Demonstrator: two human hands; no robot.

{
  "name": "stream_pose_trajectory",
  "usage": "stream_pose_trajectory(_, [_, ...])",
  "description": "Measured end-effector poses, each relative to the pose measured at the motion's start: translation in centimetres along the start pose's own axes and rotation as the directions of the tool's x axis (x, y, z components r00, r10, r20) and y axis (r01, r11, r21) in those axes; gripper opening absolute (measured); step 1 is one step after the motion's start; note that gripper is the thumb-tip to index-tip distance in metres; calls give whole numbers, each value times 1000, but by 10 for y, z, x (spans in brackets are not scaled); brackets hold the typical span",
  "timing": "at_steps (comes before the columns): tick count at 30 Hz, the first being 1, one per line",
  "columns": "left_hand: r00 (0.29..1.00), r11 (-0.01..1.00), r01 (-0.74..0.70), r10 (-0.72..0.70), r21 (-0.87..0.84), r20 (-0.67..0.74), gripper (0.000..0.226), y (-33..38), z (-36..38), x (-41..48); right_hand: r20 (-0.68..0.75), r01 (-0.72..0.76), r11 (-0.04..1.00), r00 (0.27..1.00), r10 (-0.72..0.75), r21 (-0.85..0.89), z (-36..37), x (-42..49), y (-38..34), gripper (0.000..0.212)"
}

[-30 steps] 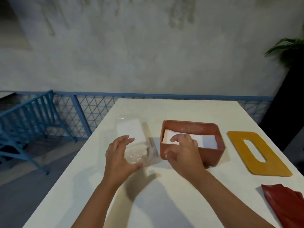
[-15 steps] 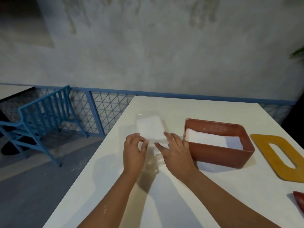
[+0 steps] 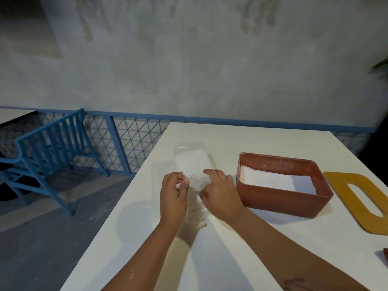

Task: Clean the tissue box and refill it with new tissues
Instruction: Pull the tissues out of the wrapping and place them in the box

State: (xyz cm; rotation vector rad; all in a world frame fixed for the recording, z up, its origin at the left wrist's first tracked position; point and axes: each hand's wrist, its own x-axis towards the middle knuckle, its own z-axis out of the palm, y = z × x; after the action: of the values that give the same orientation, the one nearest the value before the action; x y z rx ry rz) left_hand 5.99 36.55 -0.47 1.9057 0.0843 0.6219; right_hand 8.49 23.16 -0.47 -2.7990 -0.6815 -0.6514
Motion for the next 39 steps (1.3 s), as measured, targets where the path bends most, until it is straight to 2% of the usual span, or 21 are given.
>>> stream_pose_trajectory(2, [999,999,-43,43,-2,14,13,-2,2,-2,41,-68,998,997,68,1,-1,6,-1,23])
stream_pose_trajectory(4, [996,997,-79,79,-10,40,15,-3,4,-6,109,-126,992,986,128,-26,-2,12,-2,37])
stream_pose_trajectory(6, [992,993,-115,116,-11,56,19,-4,6,-10,117,-91,991,988,102,-99,-6,16,-8,29])
stream_pose_trajectory(7, [990,991,-134,134,-13,52,20,-4,7,-12,166,-71,986,981,96,-148,-7,17,-11,28])
stream_pose_trajectory(12, [986,988,-154,155,-28,52,11,-6,6,-17,96,-39,987,994,54,-153,6,17,-5,37])
stream_pose_trajectory(14, [986,989,-145,142,21,91,18,-9,5,-17,63,-23,989,998,32,-148,8,16,-3,37])
stream_pose_trajectory(18, [985,977,-39,3,211,171,55,-18,9,-18,-56,-32,995,998,27,-91,12,12,3,33])
stream_pose_trajectory(20, [989,975,7,-39,221,141,61,-21,12,-18,-148,-49,999,988,46,-16,18,6,7,39])
stream_pose_trajectory(22, [990,979,-17,-12,202,140,59,-23,15,-19,-213,-46,995,975,65,93,22,0,10,54])
stream_pose_trajectory(25, [992,988,-35,15,152,129,57,-22,20,-20,-216,-16,973,974,67,230,24,-6,12,71])
stream_pose_trajectory(29, [998,985,4,-15,173,63,58,-21,30,-19,-105,-97,919,983,147,383,29,-10,15,57])
stream_pose_trajectory(31, [998,986,59,-62,155,10,45,-22,33,-18,-123,-62,935,986,112,348,27,-12,14,48])
stream_pose_trajectory(33, [995,973,95,-86,209,-52,26,-24,35,-13,-208,19,961,977,40,276,20,-16,12,28])
stream_pose_trajectory(34, [992,974,117,-105,192,-70,25,-25,35,-11,-241,81,976,970,-30,203,19,-20,12,23])
stream_pose_trajectory(35, [987,985,147,-141,90,-75,34,-25,37,-12,-280,130,983,956,-91,127,16,-22,12,22])
stream_pose_trajectory(37, [986,987,158,-159,-19,-50,55,-31,37,-13,-326,217,976,925,-195,33,20,-28,14,37])
stream_pose_trajectory(38, [990,990,138,-138,-15,-23,63,-33,36,-13,-341,212,977,920,-194,16,23,-30,18,41])
stream_pose_trajectory(39, [991,991,132,-132,-20,6,71,-36,36,-15,-323,182,983,932,-163,28,23,-30,19,34])
